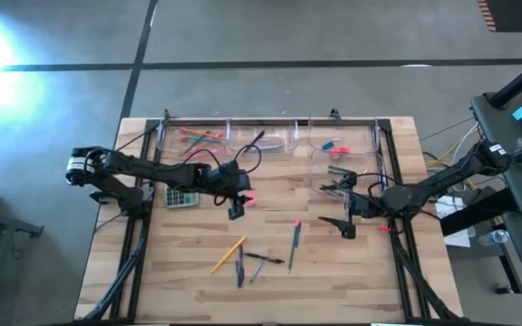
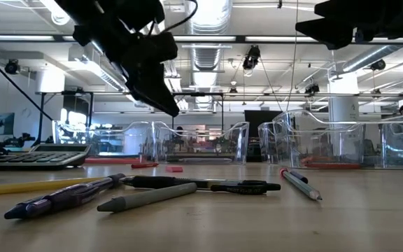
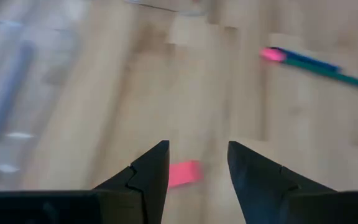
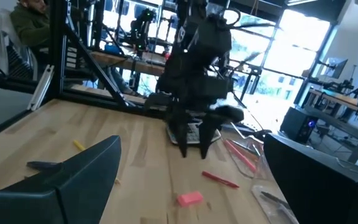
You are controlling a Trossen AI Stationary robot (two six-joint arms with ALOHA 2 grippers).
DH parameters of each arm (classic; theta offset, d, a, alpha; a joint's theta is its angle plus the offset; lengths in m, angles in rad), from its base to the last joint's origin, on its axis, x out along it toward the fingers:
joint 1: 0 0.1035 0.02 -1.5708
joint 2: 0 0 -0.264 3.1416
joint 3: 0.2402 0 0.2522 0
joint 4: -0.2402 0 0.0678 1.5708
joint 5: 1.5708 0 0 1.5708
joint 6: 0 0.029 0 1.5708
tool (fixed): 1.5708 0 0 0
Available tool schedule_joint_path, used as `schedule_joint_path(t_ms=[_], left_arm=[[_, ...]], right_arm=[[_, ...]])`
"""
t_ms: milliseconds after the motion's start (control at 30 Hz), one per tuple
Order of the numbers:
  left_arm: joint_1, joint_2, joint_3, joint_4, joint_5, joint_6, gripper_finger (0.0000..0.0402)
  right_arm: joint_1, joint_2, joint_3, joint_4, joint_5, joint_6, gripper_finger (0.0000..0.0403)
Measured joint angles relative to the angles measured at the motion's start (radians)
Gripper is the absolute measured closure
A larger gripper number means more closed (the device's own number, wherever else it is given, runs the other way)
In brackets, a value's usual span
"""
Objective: Sort crayons/erasers/pens/pencils in bins
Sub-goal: Put the pink eraser into the top right transparent bin
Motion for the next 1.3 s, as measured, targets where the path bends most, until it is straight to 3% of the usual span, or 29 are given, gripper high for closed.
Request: schedule_joint_path(t_ms=[133,433,667,900,1300], left_arm=[[0.024,0.053,-0.006,-0.003,0.117,-0.012,0.0253],[0.112,0.139,-0.017,0.027,0.137,0.042,0.0253],[0.221,0.138,-0.083,0.174,0.338,0.036,0.0253],[0.253,0.139,-0.136,0.184,0.321,0.007,0.0253],[0.260,0.269,-0.135,0.340,0.306,-0.019,0.0253]], right_arm=[[0.000,0.000,0.000,0.005,0.000,-0.002,0.0019],[0.000,0.000,0.000,0.005,0.000,0.008,0.0019],[-0.001,0.000,0.000,0.004,0.000,0.003,0.0019],[-0.001,0.000,0.000,0.004,0.000,0.002,0.0019],[-0.003,0.000,0.000,0.001,0.000,0.016,0.0019]])
